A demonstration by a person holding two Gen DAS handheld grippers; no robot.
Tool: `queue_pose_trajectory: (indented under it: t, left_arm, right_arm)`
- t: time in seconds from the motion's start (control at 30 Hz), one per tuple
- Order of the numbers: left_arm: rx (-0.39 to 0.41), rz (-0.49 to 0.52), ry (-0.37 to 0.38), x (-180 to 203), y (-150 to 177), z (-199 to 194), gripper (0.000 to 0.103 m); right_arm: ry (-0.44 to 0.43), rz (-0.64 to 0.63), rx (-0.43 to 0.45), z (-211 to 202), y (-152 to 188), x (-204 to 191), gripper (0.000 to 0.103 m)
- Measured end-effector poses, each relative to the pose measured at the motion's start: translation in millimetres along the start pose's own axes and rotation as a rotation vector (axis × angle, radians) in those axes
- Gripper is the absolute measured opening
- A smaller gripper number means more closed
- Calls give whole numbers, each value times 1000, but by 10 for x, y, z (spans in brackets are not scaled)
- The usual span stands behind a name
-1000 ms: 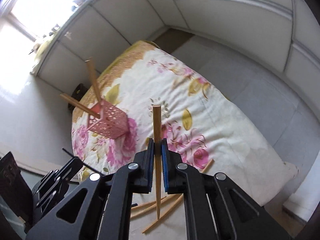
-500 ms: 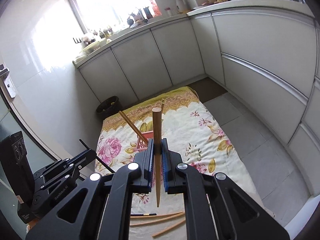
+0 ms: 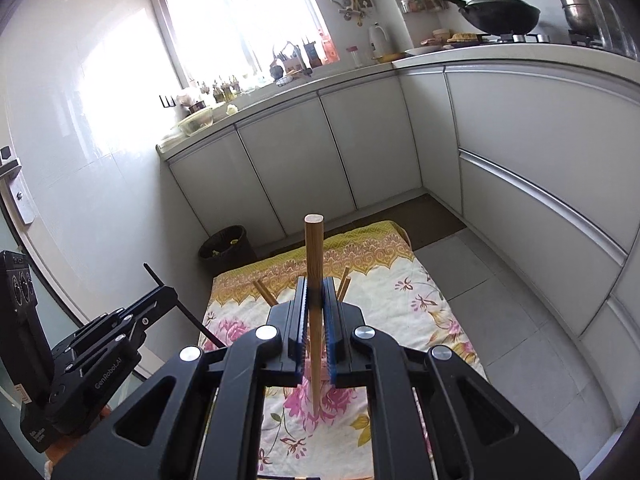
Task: Organize utensils
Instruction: 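Lower both held chopsticks into the pink holder and open both tools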
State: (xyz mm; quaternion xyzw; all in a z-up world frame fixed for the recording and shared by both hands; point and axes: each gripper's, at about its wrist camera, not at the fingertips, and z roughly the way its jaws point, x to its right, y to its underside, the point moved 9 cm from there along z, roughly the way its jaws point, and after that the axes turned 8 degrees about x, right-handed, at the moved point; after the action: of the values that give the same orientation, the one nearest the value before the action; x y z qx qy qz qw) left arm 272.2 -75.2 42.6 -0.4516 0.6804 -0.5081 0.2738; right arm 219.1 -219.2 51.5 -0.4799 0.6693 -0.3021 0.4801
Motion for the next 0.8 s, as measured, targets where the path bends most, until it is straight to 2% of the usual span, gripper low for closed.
queue_pose_trajectory:
  t: [0.13, 0.33, 0.5, 0.63, 0.8]
  left_arm:
    - [8, -2, -39, -99, -13, 270, 3]
    - [-33, -16, -78, -306, 190, 745, 3]
    - [-89, -45, -65, -403, 432, 999, 4]
    - [-105, -83, -42, -456, 481, 1032, 7]
    - [-46, -98, -36, -480, 287, 845, 7]
  right_arm:
    - [5, -5, 29, 237, -122, 22, 8]
    - [2, -20, 31, 618, -144, 45, 8]
    - [-1, -11, 15, 906, -63, 80, 8]
    - [-6, 4, 0, 1095, 2, 84, 8]
    - [-9, -3, -1, 1184, 60, 24, 8]
